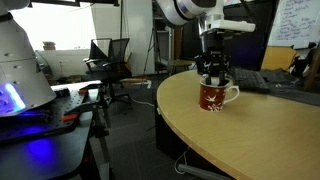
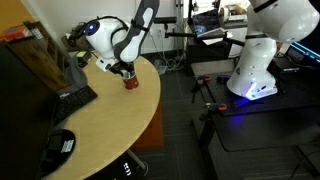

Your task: Place the marker on the table

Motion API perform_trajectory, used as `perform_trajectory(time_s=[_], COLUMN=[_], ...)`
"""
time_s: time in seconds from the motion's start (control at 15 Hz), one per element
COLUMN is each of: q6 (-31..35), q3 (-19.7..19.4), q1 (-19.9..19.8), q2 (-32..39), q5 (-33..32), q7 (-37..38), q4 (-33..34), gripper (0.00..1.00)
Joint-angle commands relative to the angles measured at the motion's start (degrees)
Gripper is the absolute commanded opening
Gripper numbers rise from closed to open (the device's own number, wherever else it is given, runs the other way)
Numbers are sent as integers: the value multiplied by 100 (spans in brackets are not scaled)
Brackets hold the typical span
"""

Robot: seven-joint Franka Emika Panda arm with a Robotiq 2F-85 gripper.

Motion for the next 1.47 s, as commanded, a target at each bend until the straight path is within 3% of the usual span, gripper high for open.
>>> perform_trajectory(time_s=[0.0,0.13,0.2,0.47,0.87,1.07,1.4], q6=[-223,-173,-135,-96,-145,157,1037], q3=[25,-47,-77,-149,-246,-48,658], q1=[-34,13,30,100,199,71,-125], q2=[180,239,257,76,-939,-1630,-1811], q5=[-131,-262,-340,-753,-1331,-1632,-183], q7=[68,145,176,276,523,81,-1255], q4=[241,246,245,55,-467,-912,-1584], gripper=[58,52,32,2,5,5,5])
